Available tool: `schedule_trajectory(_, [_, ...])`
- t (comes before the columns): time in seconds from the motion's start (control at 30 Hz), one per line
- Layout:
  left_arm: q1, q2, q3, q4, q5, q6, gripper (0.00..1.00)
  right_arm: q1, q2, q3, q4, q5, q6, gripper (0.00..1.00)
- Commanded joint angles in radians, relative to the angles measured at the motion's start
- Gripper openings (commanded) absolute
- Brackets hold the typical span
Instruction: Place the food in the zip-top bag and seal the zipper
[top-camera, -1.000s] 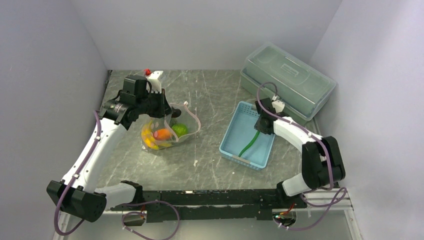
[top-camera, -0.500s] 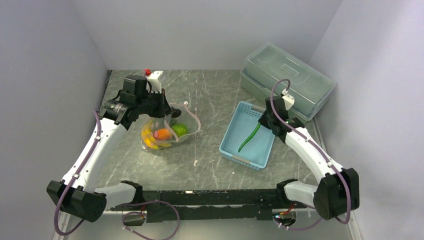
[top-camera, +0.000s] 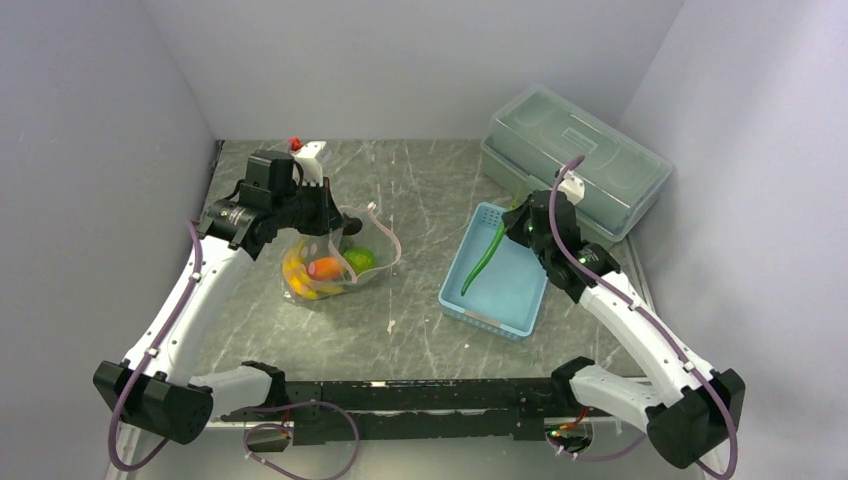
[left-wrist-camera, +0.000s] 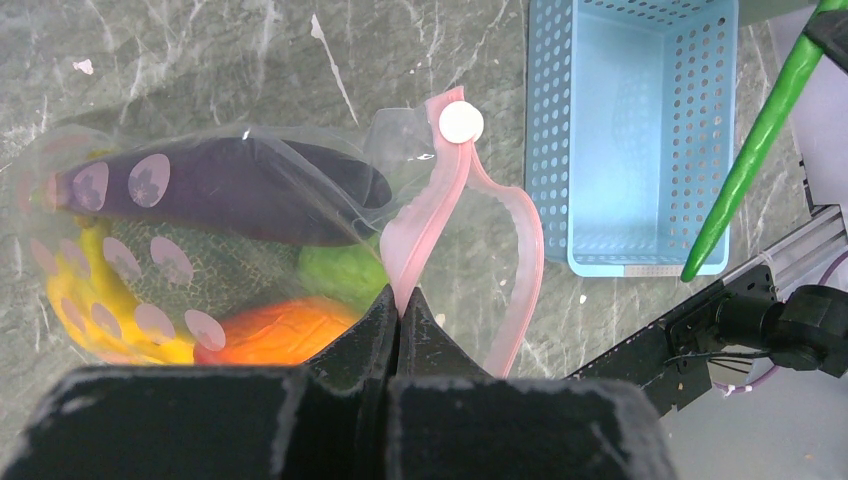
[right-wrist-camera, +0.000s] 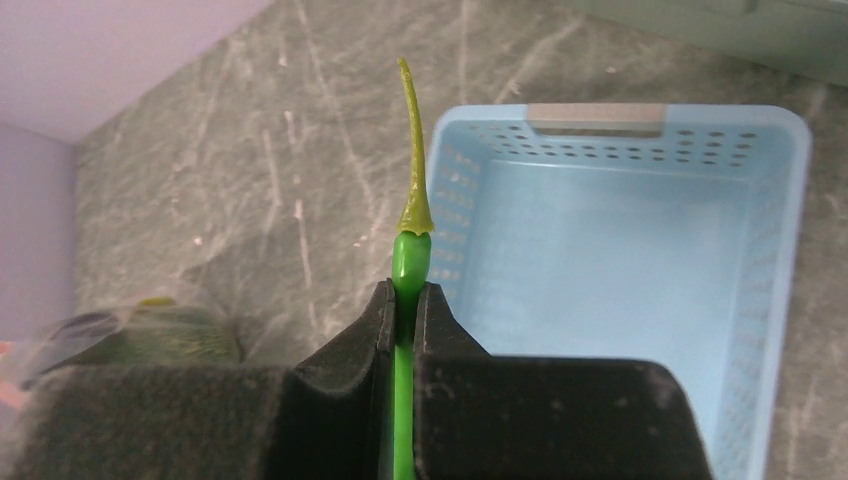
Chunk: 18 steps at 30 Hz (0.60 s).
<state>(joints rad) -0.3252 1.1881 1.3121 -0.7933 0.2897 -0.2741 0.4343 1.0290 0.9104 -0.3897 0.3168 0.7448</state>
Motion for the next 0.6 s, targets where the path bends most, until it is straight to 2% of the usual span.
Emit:
schedule_trajectory(0.0, [-0.005, -0.019, 0.0, 0.034, 0.006, 0.007, 0.0, 0.088, -0.021, 0.082, 0.101, 0.075, 0.041, 0.0])
schedule_trajectory(0.3, [-0.005, -0.024, 0.0, 0.034, 0.008, 0.006, 0.0, 0.251, -0.007, 0.113, 0.281, 0.201, 0.108, 0.0])
schedule_trajectory(0.57, [-0.005, -0.03, 0.0, 0.034, 0.006, 0.004, 0.0, 0.368, 0.038, 0.111, 0.472, 0.344, 0.101, 0.0])
